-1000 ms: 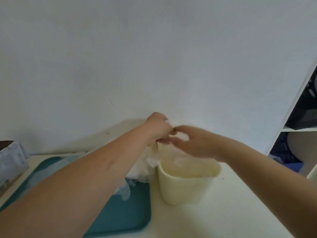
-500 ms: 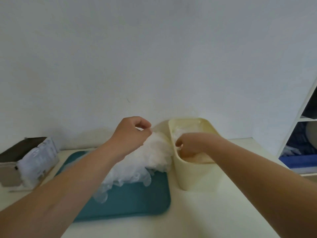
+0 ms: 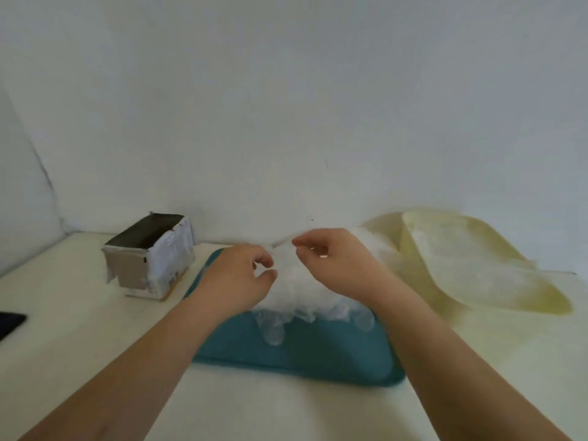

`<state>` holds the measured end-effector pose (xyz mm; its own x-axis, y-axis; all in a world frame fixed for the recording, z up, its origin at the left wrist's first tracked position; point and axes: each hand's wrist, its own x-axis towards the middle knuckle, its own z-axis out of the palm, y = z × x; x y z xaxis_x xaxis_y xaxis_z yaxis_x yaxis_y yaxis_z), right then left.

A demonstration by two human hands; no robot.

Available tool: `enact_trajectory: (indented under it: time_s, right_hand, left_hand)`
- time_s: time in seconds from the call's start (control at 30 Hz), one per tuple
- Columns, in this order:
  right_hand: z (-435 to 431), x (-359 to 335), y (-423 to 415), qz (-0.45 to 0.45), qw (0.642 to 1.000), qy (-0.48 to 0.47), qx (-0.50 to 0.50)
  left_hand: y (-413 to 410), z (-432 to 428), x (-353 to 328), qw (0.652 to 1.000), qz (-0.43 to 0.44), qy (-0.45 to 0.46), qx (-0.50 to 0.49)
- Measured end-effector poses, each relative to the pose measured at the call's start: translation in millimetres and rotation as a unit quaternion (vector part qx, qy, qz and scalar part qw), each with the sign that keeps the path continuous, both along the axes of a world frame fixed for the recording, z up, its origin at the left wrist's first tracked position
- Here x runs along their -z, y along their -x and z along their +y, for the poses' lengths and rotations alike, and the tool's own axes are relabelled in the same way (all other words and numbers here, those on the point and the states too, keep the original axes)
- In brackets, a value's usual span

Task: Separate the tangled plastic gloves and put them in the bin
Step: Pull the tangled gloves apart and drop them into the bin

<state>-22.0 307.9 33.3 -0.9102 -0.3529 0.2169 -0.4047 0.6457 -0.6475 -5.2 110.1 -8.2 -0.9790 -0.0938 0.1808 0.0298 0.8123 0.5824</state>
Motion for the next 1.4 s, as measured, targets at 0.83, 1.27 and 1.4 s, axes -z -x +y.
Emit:
enact_trajectory:
  time_s: [0.83, 1.27, 1.4]
  right_hand:
    - [-26.5, 61.3, 34.7, -0.036, 0.994, -0.077, 0.062]
    - [-5.6, 6.3, 15.7, 0.058, 0.98, 0.183, 0.058]
    - [4.5, -6.5, 11.9, -0.074, 0.967, 0.239, 0.039]
  left_hand:
    - [27.5, -56.1, 30.9, 0.991, 0.014, 0.134, -0.005]
    - [10.7, -58.8, -19.9, 0.928, 0.316, 0.075, 0.181]
    - [6.1, -58.2, -19.7, 0.932, 0.297, 0.062, 0.2]
